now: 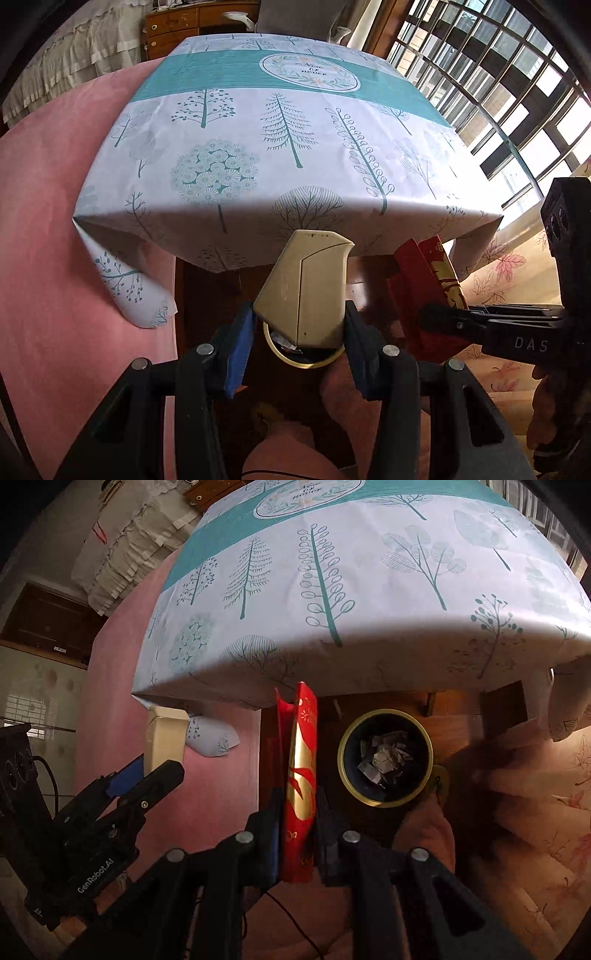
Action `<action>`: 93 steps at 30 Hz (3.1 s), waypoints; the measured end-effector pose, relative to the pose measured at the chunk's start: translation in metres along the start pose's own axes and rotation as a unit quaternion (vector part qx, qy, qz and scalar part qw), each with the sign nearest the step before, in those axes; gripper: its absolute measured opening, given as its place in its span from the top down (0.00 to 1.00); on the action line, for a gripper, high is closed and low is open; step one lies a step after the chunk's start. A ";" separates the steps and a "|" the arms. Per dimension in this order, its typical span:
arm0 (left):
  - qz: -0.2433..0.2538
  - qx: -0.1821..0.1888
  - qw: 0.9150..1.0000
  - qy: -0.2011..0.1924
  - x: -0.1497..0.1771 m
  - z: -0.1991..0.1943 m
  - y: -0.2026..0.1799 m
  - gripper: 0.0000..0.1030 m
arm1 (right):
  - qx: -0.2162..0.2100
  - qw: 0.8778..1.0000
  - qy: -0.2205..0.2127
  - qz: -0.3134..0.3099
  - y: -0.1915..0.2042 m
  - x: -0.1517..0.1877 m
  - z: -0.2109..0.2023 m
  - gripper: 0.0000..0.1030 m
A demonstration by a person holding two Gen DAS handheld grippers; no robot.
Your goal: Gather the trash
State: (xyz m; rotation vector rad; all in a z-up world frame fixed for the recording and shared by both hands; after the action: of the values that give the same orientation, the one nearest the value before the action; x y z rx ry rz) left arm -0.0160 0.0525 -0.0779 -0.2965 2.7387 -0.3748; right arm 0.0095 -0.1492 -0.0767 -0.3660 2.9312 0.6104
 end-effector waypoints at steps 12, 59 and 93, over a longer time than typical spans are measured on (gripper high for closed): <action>-0.008 -0.010 0.998 0.063 0.046 0.101 -0.008 0.57 | 0.031 0.998 0.023 0.044 -0.050 0.044 0.075 0.85; -0.094 -0.045 0.993 0.058 0.050 0.250 0.038 0.14 | 0.046 0.998 -0.013 0.049 -0.157 0.031 0.229 0.56; -0.016 -0.084 0.991 -0.104 -0.070 -0.073 -0.071 0.13 | 0.114 0.976 -0.179 -0.042 -0.012 -0.040 -0.111 0.39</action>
State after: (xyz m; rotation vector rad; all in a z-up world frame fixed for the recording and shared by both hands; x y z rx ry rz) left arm 0.0316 0.0192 0.0308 -0.3993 2.5646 -0.1135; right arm 0.0432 -0.1971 0.0268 -0.3144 2.5870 0.2854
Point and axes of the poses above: each gripper's, at about its wrist camera, not at the fingertips, and z roughly the way its jaws point, y to its left, x to its underside, the point moved 1 cm from there along z, roughly the way its jaws point, and after that the axes turned 12 degrees about -z, right-handed, at the moved point
